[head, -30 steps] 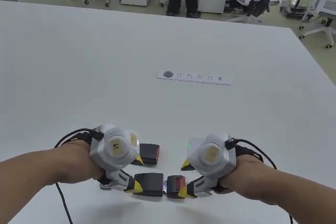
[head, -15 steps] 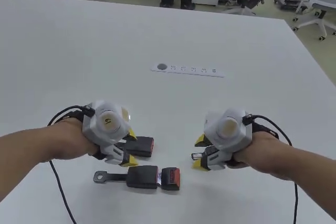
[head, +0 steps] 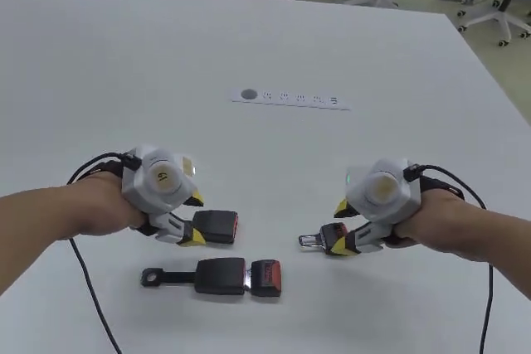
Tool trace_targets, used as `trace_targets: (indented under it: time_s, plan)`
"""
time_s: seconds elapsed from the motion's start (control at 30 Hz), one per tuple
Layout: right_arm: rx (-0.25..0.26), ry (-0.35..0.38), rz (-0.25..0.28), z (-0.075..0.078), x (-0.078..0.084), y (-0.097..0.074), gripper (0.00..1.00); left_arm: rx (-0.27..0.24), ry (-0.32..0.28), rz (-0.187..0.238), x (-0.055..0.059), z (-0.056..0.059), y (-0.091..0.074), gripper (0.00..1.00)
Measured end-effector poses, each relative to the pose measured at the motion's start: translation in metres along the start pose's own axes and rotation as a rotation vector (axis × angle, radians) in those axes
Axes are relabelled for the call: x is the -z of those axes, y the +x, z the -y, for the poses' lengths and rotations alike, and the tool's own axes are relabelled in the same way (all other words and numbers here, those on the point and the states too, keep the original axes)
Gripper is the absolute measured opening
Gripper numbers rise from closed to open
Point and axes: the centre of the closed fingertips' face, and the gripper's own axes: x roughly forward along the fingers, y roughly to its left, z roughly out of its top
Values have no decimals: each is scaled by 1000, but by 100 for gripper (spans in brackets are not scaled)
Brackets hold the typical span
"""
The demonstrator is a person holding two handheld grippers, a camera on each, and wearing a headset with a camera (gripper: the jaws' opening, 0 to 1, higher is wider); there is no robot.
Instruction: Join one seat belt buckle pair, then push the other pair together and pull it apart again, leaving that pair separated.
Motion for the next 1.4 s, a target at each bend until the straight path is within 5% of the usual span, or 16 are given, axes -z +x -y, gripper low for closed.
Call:
trace_targets:
  time_s: [0.4, 1.03, 1.4]
  plan:
    - [-73, -48, -58, -1, 18, 20, 32, 29, 7, -8, -1, -5, 11, 37]
    - [-95, -10, -37, 2, 18, 30, 32, 102, 87, -15, -2, 3, 21, 34]
    - [-100, -7, -35, 2, 19, 33, 32, 105, 69, -22, -1, 3, 22, 33]
